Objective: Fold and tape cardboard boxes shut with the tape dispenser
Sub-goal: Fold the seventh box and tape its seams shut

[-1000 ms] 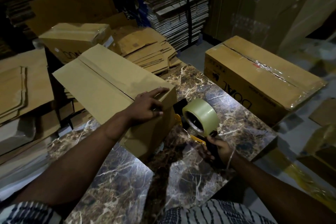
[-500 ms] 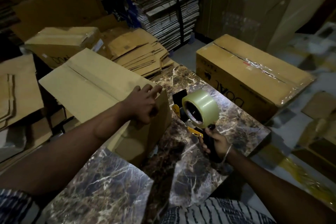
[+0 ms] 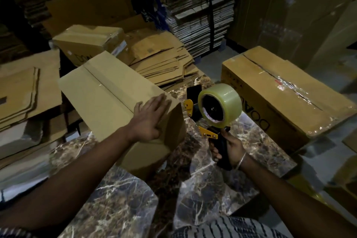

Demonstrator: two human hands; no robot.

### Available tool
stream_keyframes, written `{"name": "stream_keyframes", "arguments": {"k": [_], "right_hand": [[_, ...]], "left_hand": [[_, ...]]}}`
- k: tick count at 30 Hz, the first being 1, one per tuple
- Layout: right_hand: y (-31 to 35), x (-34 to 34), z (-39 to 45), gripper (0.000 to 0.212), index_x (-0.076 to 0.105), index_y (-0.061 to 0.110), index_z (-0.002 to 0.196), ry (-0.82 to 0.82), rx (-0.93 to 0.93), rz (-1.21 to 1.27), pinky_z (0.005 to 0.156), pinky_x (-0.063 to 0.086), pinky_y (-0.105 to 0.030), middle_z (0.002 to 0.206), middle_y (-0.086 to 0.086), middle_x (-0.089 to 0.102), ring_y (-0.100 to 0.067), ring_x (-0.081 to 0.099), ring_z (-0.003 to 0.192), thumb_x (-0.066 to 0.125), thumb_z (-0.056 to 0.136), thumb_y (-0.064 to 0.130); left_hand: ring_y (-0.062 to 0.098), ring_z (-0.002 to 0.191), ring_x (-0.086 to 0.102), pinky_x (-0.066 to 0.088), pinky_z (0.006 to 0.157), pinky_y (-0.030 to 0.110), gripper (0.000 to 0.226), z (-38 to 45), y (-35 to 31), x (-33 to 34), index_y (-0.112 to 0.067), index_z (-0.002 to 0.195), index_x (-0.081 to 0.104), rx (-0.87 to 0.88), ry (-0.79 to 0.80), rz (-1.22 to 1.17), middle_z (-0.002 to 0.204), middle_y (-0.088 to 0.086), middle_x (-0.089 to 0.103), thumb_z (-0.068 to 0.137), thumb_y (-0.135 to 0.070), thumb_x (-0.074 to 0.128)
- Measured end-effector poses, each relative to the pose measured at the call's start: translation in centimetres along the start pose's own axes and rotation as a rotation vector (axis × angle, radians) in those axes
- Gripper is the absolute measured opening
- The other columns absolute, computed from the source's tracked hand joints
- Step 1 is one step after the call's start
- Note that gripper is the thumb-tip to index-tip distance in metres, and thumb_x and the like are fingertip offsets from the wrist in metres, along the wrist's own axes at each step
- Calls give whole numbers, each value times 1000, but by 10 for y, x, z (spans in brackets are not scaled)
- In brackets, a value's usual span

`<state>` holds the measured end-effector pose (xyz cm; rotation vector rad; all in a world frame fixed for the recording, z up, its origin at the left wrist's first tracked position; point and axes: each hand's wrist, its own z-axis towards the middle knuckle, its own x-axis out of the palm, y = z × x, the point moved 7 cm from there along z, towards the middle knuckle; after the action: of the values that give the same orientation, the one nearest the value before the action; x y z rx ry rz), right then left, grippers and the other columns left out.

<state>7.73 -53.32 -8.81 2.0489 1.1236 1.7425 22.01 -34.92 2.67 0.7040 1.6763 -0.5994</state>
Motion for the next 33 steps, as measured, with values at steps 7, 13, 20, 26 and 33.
{"name": "stream_keyframes", "arguments": {"k": [7,13,20,26,33], "right_hand": [[37,27,27,61,71,8,77,136,137,-55,46,44,-29,62,-7,55,-20,51,44,91,56,62],[63,66,52,61,72,10,75,270,187,-121,48,41,-27,61,-6,55,-19,52,45,88,57,65],[75,117,71,77,60,8,69,244,203,-258,43,33,-26,56,-7,43,-19,41,38,88,40,74],[56,160,85,79,59,7,68,321,271,-298,42,38,-24,55,-7,42,-19,41,37,86,39,75],[24,194,98,70,57,6,70,385,371,-271,43,39,-24,54,-5,45,-17,42,37,57,73,76]], "left_hand": [[22,152,-17,-1,122,54,98,3,-16,11,-25,157,-17,-179,24,-96,164,7,-25,92,-31,57],[25,154,-10,5,123,44,88,1,-17,18,-21,157,-17,-162,-25,5,165,10,-20,100,-31,48],[23,153,2,14,122,50,88,-43,-28,25,-16,160,-5,36,-88,106,164,9,-8,96,-20,55],[19,155,3,10,122,43,95,-99,-31,34,-19,161,-3,21,-185,297,168,-3,-11,91,-26,62],[22,154,9,18,119,45,76,-153,-33,60,-13,160,14,-336,-410,227,167,3,13,89,-20,40]]}}
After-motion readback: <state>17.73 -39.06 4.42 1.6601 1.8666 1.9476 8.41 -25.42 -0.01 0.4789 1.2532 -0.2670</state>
